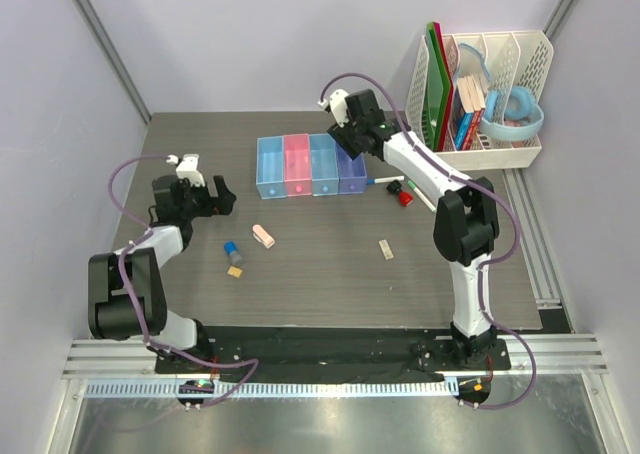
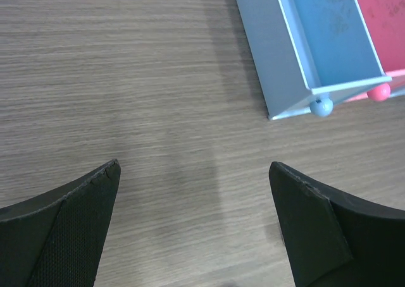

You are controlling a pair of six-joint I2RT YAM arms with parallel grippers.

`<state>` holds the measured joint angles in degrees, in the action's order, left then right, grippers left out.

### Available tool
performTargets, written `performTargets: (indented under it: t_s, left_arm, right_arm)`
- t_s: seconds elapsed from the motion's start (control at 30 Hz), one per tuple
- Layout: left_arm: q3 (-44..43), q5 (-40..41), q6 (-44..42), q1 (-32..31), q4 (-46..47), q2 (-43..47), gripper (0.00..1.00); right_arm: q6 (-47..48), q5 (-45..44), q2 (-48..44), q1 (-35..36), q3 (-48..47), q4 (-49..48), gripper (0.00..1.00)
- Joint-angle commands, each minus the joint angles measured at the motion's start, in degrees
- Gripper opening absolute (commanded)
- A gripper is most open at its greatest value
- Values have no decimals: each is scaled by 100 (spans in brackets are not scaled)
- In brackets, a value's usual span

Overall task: Sort the stationery into containers
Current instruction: Place the stationery in the storage box.

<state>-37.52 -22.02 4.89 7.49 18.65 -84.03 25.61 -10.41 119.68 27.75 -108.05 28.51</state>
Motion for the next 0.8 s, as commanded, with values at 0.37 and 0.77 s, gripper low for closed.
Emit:
performTargets:
  t_s: [0.37, 0.77]
  left_arm:
    - [966, 250, 198, 165, 1608, 835, 100]
    - [860, 409, 65, 157, 1246, 783, 100]
  right_arm:
    - [111, -224, 486, 345, -858, -408, 14]
    - [234, -356, 671, 723, -1078, -399, 14]
